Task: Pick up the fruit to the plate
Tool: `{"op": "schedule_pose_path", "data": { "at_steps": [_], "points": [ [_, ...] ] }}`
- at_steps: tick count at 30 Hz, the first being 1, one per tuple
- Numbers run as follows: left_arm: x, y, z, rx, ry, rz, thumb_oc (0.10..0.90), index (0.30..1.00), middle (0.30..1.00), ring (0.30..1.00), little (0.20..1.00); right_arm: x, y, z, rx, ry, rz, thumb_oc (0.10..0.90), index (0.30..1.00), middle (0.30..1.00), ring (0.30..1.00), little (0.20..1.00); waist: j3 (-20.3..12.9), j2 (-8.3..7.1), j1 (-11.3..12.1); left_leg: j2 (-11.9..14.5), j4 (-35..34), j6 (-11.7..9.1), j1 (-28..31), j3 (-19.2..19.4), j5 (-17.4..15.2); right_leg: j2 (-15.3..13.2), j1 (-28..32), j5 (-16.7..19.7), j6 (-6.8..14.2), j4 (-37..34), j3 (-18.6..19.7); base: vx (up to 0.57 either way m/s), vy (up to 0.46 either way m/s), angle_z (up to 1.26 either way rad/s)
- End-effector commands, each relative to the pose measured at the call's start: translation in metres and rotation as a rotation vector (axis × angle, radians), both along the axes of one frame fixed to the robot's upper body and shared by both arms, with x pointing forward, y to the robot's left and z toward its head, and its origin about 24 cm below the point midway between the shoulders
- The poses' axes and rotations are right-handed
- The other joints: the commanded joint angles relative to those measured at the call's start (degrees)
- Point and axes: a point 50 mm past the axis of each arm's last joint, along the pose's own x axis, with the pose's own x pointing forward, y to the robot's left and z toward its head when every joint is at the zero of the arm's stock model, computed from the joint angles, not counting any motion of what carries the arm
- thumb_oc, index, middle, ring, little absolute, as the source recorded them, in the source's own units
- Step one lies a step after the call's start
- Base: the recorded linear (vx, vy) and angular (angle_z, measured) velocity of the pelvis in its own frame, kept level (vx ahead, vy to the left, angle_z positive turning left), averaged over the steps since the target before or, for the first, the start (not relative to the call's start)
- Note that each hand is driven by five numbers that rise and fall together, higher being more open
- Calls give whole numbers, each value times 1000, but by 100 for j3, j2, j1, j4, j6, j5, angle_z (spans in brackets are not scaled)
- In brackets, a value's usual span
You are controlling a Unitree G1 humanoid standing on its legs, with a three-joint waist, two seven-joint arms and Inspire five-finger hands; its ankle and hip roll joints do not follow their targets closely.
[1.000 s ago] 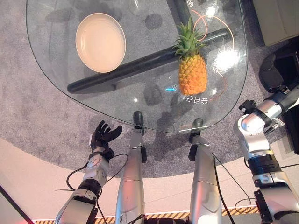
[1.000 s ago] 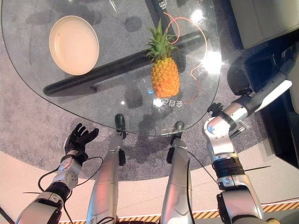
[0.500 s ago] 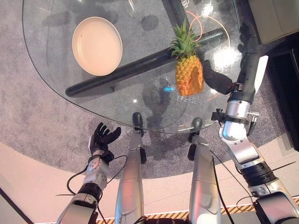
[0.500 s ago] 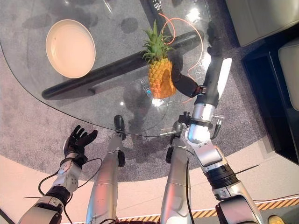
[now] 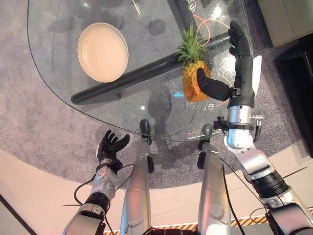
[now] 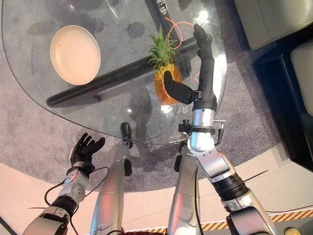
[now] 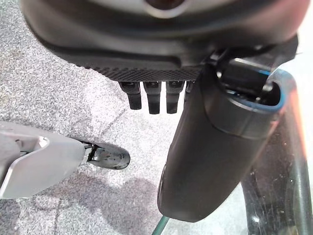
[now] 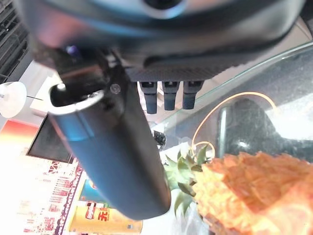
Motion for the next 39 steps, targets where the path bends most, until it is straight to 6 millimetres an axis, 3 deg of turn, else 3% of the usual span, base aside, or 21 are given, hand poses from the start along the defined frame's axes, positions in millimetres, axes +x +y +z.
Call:
{"op": "schedule_pose_path", "data": {
  "at_steps": [1, 25, 39],
  "points": [
    [-21, 16, -15, 64, 58, 39, 800, 900, 900, 900, 900, -22, 14, 41, -21, -201, 111, 800, 900, 900, 900, 900, -78, -25, 8, -283, 498, 95, -34, -31, -515, 162, 233, 589, -28, -964, -450, 0, 0, 0],
    [-14, 17, -10, 92, 63, 9, 800, 900, 900, 900, 900, 9, -3, -21, 94, 99, -6, 800, 900, 900, 900, 900, -78, -33, 82, -307, 478, 112, -41, -43, -483, 139, 204, 630, -32, -921, -547, 1, -5, 0],
    [-11, 15, -9, 101, 61, -12, 800, 900, 900, 900, 900, 20, -2, -30, 92, 160, -31, 800, 900, 900, 900, 900, -78, 5, 155, -338, 469, 132, -71, -68, -475, 138, 150, 649, -33, -891, -578, 0, 0, 0]
  ]
}}
